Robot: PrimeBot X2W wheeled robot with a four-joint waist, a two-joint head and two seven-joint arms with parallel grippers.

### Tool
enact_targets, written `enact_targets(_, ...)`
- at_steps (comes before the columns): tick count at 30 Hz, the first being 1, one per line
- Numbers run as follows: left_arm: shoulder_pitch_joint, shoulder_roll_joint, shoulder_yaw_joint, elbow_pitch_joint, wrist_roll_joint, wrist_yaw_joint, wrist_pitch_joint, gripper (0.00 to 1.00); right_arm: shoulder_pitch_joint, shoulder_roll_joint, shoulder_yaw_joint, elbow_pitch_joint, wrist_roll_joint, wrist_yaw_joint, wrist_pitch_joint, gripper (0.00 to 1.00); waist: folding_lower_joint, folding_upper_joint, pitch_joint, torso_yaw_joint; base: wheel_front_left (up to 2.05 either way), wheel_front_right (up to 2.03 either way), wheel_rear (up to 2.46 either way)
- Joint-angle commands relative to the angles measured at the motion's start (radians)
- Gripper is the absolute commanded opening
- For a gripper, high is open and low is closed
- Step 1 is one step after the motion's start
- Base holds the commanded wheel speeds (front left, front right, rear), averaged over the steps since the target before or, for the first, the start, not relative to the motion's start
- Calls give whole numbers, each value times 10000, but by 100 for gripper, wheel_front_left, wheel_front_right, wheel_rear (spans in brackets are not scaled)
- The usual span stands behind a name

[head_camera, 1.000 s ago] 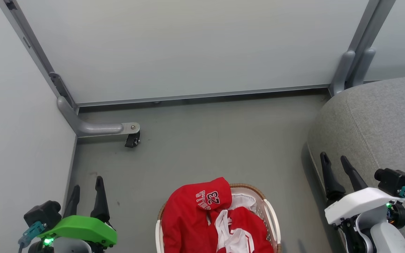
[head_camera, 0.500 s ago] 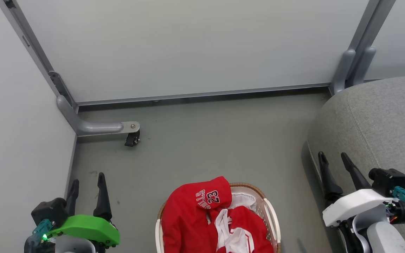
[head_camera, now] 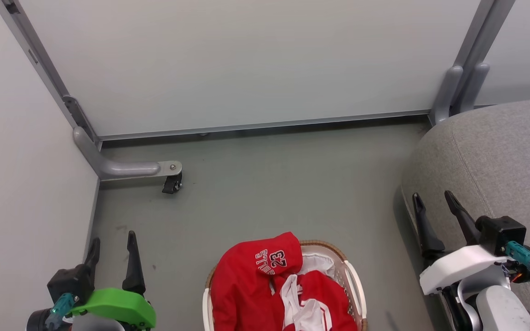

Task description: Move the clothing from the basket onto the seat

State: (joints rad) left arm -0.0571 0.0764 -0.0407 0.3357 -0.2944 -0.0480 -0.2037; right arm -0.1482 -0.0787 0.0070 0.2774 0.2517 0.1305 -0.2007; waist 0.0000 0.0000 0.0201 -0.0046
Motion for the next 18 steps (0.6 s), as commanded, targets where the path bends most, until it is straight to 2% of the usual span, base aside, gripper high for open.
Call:
enact_targets(1,53,-4,56,-25,247,-41,-78,100,39,-33,-18,-50,-257,3,-109,100,0,0,-3,-2,0,0,0)
enact_targets(18,744,-218,401,-198,1527,-93,-406,100,543,100,162,41,-1529,3,-438,100,0,0,-93,-94,0,0,0)
